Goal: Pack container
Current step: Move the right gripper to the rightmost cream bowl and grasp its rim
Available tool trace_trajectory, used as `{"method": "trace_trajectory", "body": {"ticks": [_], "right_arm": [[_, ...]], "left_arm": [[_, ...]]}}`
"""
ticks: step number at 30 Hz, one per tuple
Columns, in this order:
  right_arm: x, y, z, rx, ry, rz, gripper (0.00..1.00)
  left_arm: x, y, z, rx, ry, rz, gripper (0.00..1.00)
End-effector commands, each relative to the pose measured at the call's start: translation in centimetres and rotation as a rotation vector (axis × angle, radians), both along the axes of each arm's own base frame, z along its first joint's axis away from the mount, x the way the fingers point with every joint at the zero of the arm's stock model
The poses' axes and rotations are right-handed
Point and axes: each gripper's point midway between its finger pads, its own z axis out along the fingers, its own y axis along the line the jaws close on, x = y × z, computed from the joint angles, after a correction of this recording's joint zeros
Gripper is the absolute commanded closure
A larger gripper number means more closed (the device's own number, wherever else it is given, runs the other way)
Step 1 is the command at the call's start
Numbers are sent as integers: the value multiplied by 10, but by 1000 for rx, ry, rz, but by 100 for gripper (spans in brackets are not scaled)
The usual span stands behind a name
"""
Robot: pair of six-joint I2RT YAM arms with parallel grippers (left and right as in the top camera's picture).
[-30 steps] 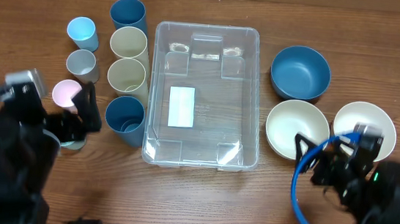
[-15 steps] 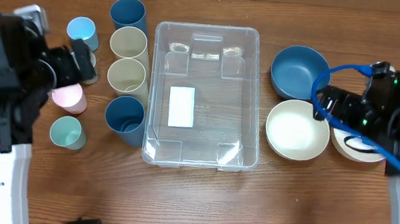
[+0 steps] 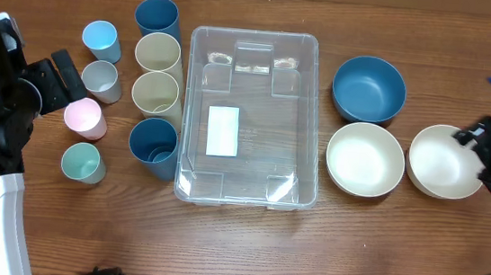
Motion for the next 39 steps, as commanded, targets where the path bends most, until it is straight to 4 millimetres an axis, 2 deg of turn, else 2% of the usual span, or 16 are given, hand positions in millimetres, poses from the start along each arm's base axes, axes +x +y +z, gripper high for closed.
{"method": "trace_trajectory", "body": {"ticks": [1,4,9,13,16,21,25,29,35,39], "right_arm": [[-8,-38,-12,34,17,-147,0],[-13,-54,-37,71,50,-215,1],[-10,-59,-70,116,111,-220,10],[-18,-75,-95,70,212,-297,15],[-16,-78,-101,73,215,-308,21],[-11,-83,-103,47,193,-308,23],[-14,-82,-117,48,197,-326,32],[-16,-77,-132,63,191,-334,34],[-13,-74,-135,78,169,-333,54],[-12,-75,-134,77,167,-334,80]], "left_arm": [[-3,6,7,37,-1,7,0],[-3,6,7,37,0,7,0],[-2,6,7,37,0,7,0],[-2,6,7,37,0,7,0],[-2,6,7,37,0,7,0],[-2,6,7,37,0,7,0],[-2,6,7,37,0,7,0],[-2,6,7,37,0,7,0],[-2,6,7,37,0,7,0],[-2,6,7,37,0,7,0]]}}
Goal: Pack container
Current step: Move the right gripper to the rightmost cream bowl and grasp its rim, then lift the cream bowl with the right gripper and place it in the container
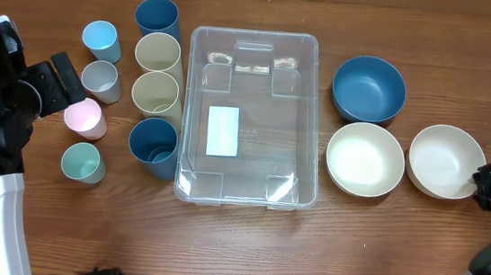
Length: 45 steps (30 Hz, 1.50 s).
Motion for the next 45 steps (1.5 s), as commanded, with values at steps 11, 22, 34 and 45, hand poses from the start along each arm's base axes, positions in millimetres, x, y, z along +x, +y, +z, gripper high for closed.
{"method": "trace_trajectory", "body": {"ticks": [11,22,34,45], "right_arm": [[10,-6,53,-36,-59,-30,96],[64,127,239,-155,-551,362,96],[95,363,244,-228,-698,1079,96],[164,421,110,-174,-542,1188,96]], "left_arm": [[0,4,8,30,-12,-3,0],[0,4,8,30,-12,-3,0],[0,4,8,30,-12,-3,0],[0,4,8,30,-12,-3,0]]}}
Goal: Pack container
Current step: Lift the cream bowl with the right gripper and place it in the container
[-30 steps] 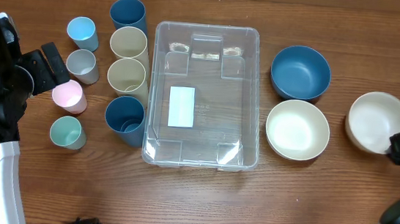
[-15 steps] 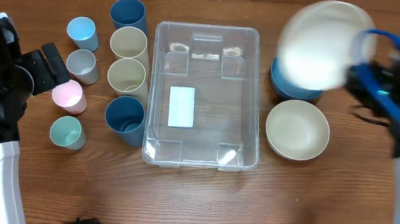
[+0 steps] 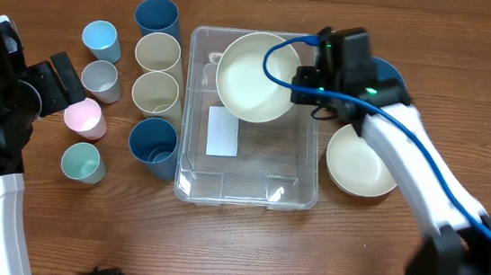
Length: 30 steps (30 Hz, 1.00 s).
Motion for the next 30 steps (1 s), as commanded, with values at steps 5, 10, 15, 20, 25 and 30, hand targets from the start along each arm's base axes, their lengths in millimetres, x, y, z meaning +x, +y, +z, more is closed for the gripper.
{"method": "trace_trajectory", "body": {"ticks": [5,10,15,20,25,30], "right_arm": [[29,7,-34,-21,-15,-8,96],[33,3,-39,-44,-23,-26,96],[40,2,-35,-50,-54,-39,82],[43,13,-24,-16,-101,28,64],[41,23,6,35,-122,70,55],[25,14,52,38,-130,65,54]], "left_arm": [[0,4,8,29,-12,-4,0],[0,4,8,29,-12,-4,0],[0,4,8,29,-12,-4,0],[0,4,8,29,-12,-4,0],[0,4,8,29,-12,-3,0],[0,4,8,29,-12,-4,0]]}}
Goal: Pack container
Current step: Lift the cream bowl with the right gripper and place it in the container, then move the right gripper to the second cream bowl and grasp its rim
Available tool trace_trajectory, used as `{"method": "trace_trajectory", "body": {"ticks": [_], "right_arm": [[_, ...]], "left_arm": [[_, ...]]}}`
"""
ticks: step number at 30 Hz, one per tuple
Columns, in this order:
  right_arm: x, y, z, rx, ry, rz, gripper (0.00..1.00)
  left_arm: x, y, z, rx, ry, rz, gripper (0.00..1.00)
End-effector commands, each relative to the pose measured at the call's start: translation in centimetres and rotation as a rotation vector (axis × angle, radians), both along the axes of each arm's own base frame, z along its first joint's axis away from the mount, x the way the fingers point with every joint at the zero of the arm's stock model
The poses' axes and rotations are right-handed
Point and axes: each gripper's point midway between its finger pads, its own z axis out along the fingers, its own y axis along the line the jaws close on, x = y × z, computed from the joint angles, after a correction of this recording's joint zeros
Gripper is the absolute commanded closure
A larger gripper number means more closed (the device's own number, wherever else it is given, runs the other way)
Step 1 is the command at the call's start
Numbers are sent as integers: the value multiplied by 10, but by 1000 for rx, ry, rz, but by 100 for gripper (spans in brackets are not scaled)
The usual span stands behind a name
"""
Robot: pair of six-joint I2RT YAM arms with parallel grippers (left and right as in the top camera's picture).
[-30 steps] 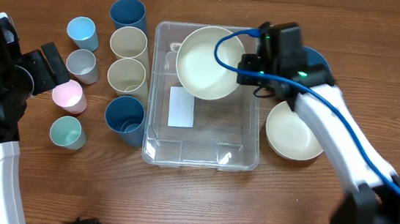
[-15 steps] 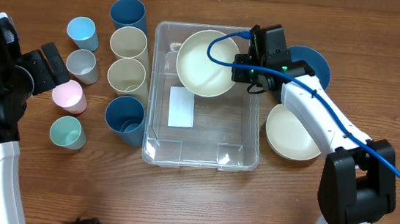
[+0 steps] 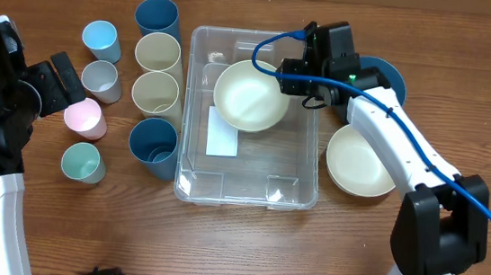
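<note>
A clear plastic container (image 3: pixel 309 187) stands mid-table. Inside its far half a cream bowl (image 3: pixel 248 96) sits low, and my right gripper (image 3: pixel 291 80) is shut on the bowl's right rim, the arm reaching in from the right. A second cream bowl (image 3: pixel 362 162) rests on the table right of the container. Behind the arm, a dark blue bowl (image 3: pixel 395 79) is partly hidden. My left gripper (image 3: pixel 59 81) stays open at the left edge, next to a pink cup (image 3: pixel 86 118), holding nothing.
Several cups stand left of the container: two dark blue (image 3: pixel 156 16) (image 3: pixel 154 142), two cream (image 3: pixel 158 53) (image 3: pixel 157 93), light blue (image 3: pixel 100 39), grey (image 3: pixel 101 78) and teal (image 3: pixel 81 161). A white label (image 3: pixel 222 141) lies on the container floor.
The cream bowl in my right gripper sits lower and slightly nearer inside the container. The gripper has shifted a little left with it. The left arm has not moved.
My right gripper was at the far-right cream bowl's rim, then just beside that bowl at the table's right edge. Later it held the bowl over the container's far half, its old spot bare. Now the bowl is lower, inside the container.
</note>
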Motion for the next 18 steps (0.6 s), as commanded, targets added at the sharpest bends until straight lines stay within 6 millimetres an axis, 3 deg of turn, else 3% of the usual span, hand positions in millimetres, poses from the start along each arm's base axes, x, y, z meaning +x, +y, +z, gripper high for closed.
{"method": "trace_trajectory", "body": {"ticks": [1,5,9,10,11,18], "right_arm": [[-9,-3,83,48,-114,14,54],[-44,-38,124,36,-88,-35,50],[-80,-95,133,-27,-7,-161,45],[-87,-113,130,-45,28,-221,41],[-99,-146,121,-72,108,-336,37],[-119,-242,64,-84,307,-606,37]], "left_arm": [[0,4,8,29,-12,-4,0],[0,4,8,29,-12,-3,0],[0,4,8,30,-12,-3,0],[0,4,8,29,-12,-4,0],[0,4,8,29,-12,-4,0],[0,4,8,29,-12,-3,0]]}}
